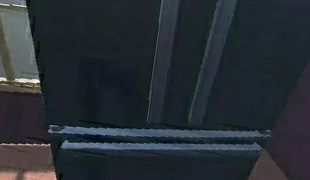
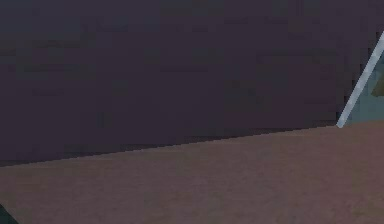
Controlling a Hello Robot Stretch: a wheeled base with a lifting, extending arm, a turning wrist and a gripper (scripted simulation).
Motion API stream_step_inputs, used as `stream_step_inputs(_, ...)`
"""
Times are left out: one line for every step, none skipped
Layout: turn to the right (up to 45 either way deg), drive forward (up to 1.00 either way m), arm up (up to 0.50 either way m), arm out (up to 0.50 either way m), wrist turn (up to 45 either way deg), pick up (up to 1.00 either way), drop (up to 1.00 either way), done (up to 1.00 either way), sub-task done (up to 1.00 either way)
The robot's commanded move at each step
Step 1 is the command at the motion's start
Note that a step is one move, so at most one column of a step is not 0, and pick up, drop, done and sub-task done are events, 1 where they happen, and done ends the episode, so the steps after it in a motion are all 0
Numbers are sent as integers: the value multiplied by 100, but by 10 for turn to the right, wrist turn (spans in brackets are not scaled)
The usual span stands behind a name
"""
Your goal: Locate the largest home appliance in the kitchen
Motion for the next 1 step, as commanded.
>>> stream_step_inputs(0,0,0,0,0,0,0,100,0)
